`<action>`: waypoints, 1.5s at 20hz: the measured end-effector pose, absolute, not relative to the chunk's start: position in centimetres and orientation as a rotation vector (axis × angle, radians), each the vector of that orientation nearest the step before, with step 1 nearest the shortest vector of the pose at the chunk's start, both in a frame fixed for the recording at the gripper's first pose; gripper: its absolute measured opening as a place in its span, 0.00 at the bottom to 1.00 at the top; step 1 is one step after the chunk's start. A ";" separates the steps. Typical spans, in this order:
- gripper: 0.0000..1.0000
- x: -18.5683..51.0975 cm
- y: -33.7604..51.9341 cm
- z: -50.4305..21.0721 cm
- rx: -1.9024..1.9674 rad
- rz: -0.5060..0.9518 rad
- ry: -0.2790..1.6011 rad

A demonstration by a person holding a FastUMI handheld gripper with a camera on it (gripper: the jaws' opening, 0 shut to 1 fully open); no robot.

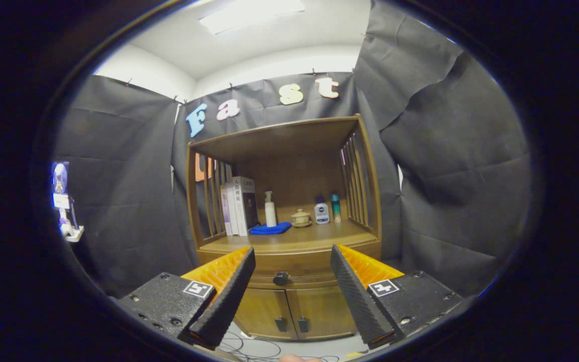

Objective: Pull open the drawer, take out the items inside it, and place them on the countertop above the cabinet.

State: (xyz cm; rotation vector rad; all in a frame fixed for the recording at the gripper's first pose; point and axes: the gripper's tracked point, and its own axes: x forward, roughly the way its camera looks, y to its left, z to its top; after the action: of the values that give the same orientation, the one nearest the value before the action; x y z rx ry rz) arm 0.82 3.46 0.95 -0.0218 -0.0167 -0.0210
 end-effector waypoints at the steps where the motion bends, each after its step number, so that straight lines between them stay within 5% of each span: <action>1: 0.98 1.0 3.6 0.7 -0.025 -0.023 -0.011; 25: 0.97 19.2 5.5 -14.6 -0.019 -0.063 0.253; 30: 0.83 22.6 4.8 -16.8 -0.027 -0.093 0.287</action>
State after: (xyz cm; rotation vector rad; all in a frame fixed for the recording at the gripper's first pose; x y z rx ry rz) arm 22.58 4.84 -16.81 -0.0268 0.2866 -0.0930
